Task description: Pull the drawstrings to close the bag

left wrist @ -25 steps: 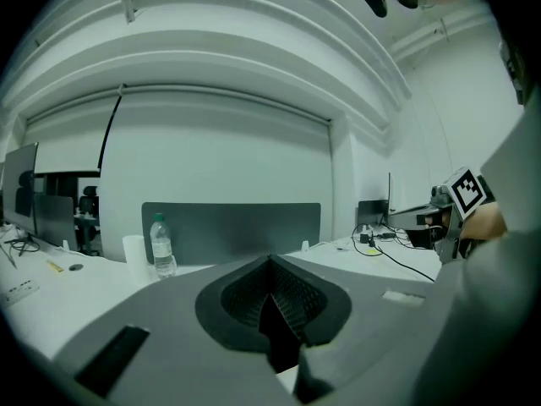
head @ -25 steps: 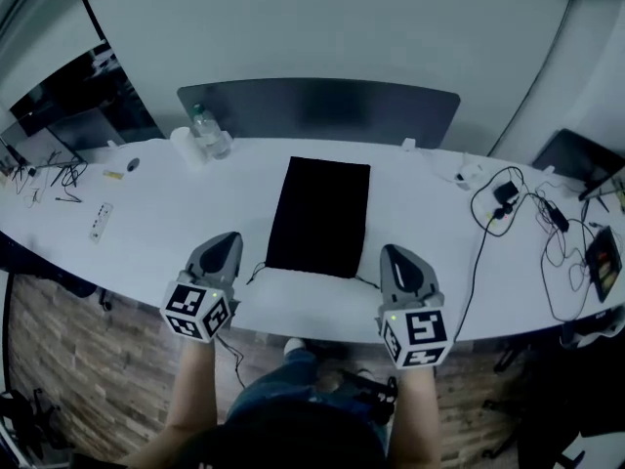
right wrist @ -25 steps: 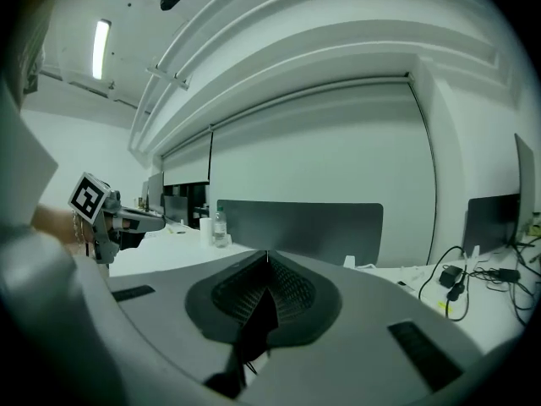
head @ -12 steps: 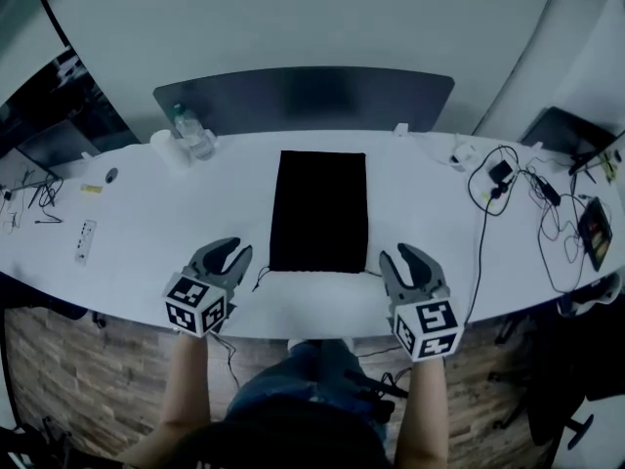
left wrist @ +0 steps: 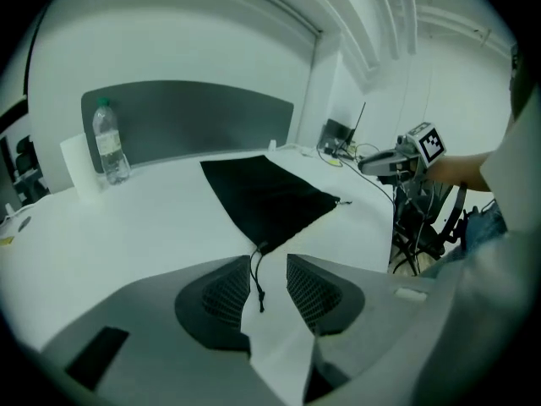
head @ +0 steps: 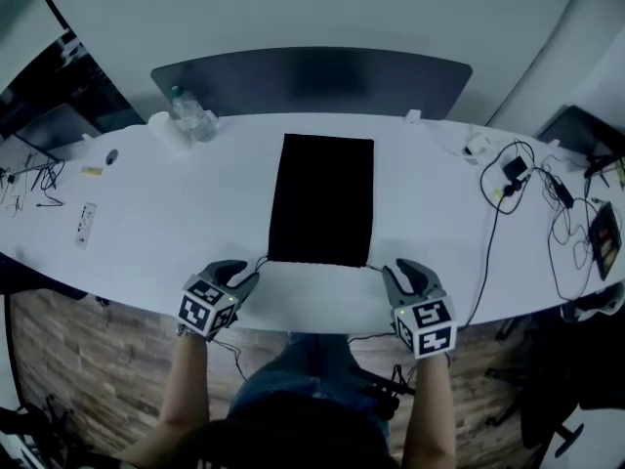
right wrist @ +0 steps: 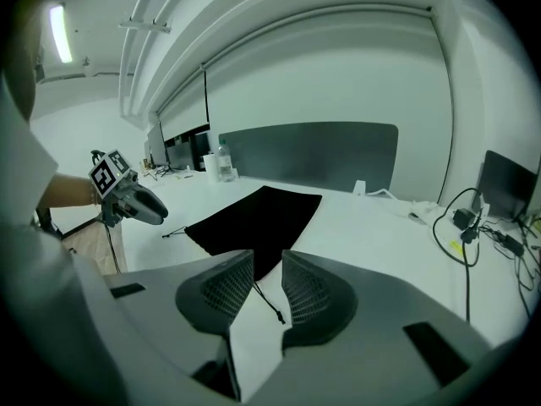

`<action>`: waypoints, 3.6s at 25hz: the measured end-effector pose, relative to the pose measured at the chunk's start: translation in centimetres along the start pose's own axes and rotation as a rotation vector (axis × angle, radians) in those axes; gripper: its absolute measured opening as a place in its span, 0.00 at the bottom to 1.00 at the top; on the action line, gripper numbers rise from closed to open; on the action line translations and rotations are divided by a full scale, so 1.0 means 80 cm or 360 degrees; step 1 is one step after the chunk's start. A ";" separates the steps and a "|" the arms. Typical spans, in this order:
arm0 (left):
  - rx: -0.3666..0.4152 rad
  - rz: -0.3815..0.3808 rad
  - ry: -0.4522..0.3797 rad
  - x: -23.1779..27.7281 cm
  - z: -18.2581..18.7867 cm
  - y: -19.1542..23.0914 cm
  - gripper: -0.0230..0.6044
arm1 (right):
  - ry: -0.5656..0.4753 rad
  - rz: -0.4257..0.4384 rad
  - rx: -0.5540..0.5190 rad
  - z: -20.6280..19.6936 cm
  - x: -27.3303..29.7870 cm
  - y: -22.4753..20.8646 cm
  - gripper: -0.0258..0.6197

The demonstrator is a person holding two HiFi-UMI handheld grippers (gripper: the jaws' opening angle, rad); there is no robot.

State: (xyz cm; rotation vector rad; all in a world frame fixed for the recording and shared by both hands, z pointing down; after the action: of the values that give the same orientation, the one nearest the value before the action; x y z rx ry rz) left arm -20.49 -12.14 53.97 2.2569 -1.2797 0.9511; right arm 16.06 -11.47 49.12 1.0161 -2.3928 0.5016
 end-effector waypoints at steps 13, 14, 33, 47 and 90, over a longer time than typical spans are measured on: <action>0.0125 0.0047 0.0397 0.045 -0.033 -0.009 0.22 | 0.0262 0.0168 -0.0021 -0.036 0.017 -0.017 0.18; 0.0136 0.0042 0.0431 0.045 -0.032 -0.009 0.21 | 0.0309 0.0197 -0.0044 -0.039 0.020 -0.017 0.19; 0.0251 -0.0058 0.0553 0.052 -0.021 -0.018 0.06 | 0.1019 0.0507 -0.0390 -0.068 0.081 -0.043 0.22; 0.0161 0.0070 0.0251 0.024 0.025 0.016 0.06 | 0.0826 0.0275 -0.0407 -0.023 0.057 -0.033 0.05; 0.0113 0.0740 -0.0784 -0.107 0.212 0.089 0.06 | -0.0196 -0.0666 -0.0597 0.184 -0.097 -0.067 0.05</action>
State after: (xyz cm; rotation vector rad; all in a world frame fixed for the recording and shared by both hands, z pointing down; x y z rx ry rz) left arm -23.37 -20.96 35.91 2.3842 -2.0771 0.5916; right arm 20.41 -18.04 33.53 1.3451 -2.1694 -0.1572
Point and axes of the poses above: the fingertips, and each gripper's own axes: x forward along the fingers, y to its left, z out of its top, the point moved 9 cm from there along -x, backward along the fingers, and after that the axes turned 13 degrees about z, right-handed, at the moved point
